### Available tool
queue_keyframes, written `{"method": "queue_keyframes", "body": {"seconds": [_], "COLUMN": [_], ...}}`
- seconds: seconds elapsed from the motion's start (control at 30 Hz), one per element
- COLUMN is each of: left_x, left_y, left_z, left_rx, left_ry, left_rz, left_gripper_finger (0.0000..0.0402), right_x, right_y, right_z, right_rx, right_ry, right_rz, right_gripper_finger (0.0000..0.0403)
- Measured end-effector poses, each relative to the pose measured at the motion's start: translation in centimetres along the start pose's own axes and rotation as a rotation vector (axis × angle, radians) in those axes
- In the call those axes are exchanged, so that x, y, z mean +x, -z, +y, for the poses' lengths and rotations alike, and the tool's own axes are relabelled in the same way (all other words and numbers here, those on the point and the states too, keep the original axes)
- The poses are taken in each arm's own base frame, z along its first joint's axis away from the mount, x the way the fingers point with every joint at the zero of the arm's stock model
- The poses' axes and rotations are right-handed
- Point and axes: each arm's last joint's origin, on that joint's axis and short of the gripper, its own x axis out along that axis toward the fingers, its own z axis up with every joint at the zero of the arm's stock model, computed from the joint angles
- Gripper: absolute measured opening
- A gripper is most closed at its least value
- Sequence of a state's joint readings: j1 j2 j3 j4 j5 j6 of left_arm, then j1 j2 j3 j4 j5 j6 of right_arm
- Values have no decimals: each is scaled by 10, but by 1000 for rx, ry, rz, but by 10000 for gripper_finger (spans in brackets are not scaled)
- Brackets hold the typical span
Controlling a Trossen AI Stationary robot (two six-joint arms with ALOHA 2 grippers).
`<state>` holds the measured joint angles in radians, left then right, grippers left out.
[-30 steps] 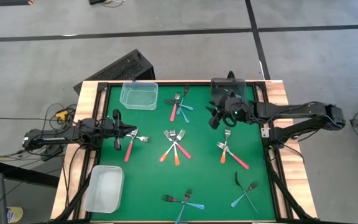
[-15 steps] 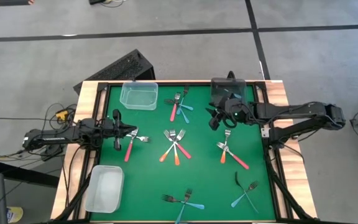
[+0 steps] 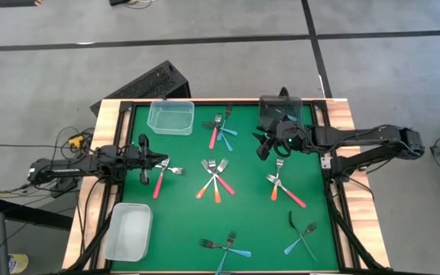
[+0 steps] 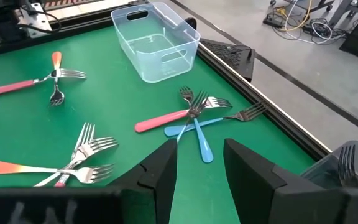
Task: Sort silverware by color (type)
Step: Put the orange fork into the transparent bin
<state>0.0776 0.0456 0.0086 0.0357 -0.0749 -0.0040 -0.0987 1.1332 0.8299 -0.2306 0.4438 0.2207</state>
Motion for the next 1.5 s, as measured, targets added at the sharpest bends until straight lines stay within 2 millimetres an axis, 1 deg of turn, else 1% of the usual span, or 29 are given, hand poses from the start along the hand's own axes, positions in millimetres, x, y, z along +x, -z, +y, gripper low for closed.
{"method": "queue_keyframes", "body": {"seconds": [1.27,1.5], "left_x": [0,0], "left_y": [0,0], "left_z": [0,0], "left_rx": [0,0], "left_ry": [0,0], "left_rz": [0,0], "left_gripper_finger": [0,0], "right_x": [-1,-1], "right_y": [1,4], "right_z": [2,1], "right_rx": [-8,-21], "right_ry": [-7,0], "right_rz": [2,32], "right_gripper_finger": [156,156]}}
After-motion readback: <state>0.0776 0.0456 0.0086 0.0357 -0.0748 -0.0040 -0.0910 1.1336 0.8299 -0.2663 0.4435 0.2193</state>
